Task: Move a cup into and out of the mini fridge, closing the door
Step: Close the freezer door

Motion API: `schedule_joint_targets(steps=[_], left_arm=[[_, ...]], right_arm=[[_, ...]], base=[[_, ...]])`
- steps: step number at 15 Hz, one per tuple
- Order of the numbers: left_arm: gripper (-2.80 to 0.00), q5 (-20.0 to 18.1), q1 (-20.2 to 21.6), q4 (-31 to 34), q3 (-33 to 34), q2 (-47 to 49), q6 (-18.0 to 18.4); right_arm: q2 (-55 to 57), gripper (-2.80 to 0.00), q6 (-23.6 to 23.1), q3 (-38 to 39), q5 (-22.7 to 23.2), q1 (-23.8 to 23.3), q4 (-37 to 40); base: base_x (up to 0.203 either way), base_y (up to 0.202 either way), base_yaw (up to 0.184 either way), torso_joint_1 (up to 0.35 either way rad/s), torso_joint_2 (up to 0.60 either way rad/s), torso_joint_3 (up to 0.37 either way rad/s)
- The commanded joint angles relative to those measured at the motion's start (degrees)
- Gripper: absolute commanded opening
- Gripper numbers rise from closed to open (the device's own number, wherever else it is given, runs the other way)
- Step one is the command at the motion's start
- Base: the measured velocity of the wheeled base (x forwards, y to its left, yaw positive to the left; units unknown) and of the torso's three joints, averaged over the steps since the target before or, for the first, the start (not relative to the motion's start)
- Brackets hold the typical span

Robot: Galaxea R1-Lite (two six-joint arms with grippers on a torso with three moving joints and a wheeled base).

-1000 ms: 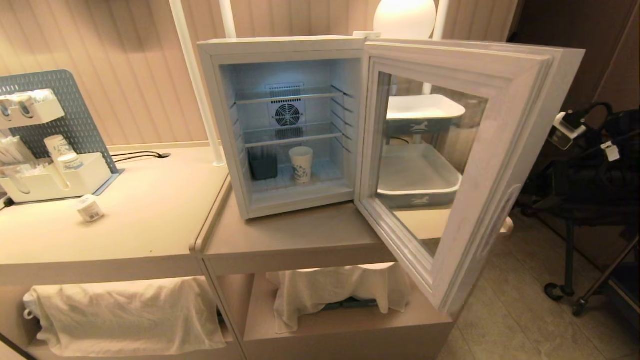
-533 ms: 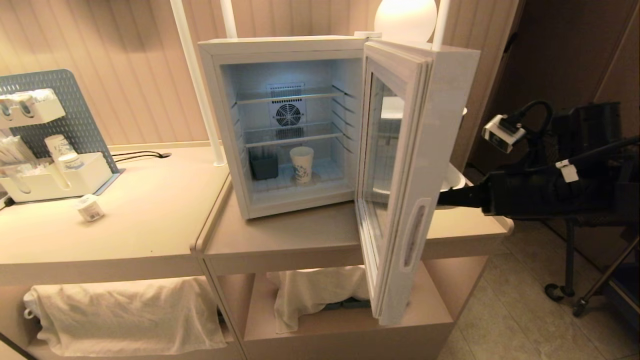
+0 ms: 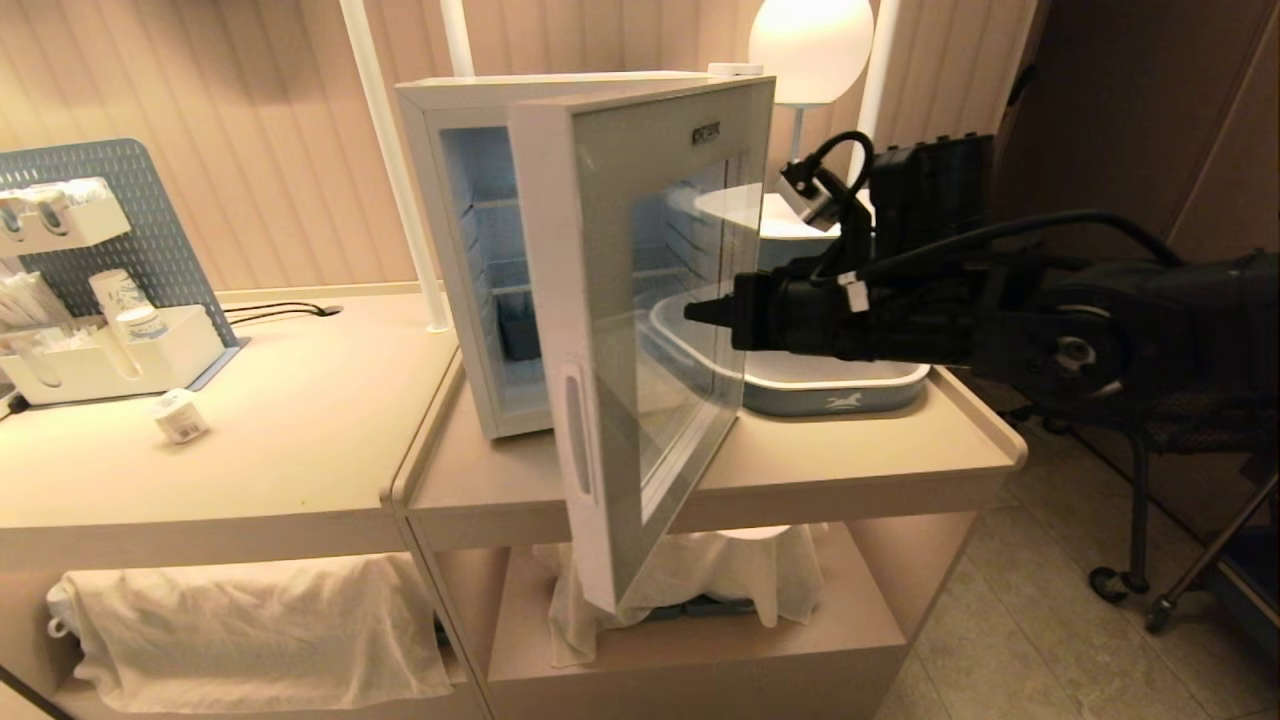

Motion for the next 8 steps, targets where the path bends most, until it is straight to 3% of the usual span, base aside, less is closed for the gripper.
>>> schedule_joint_targets(steps=[1,4,8], left_arm=[[-2.8,0.0,0.02,-0.05,0.09,0.09,-0.07],[-2.8,0.0,0.02,-0.05,0.09,0.09,-0.02],[-2.8,0.0,0.02,-0.05,0.09,0.09,-0.11]], right_arm=[[8.37,-2.8,-0.09,-9.93,-3.38,1.19,1.08],[19.12,-2.8,-1.17,-26.28,-9.36,1.63,4.83],[28.33,-2.8,-13.09,-27.76,-17.63,4.65,-0.15]], base=[[0.0,0.0,0.0,0.0,0.0,0.0],[0.0,0.0,0.0,0.0,0.0,0.0],[0.0,0.0,0.0,0.0,0.0,0.0]])
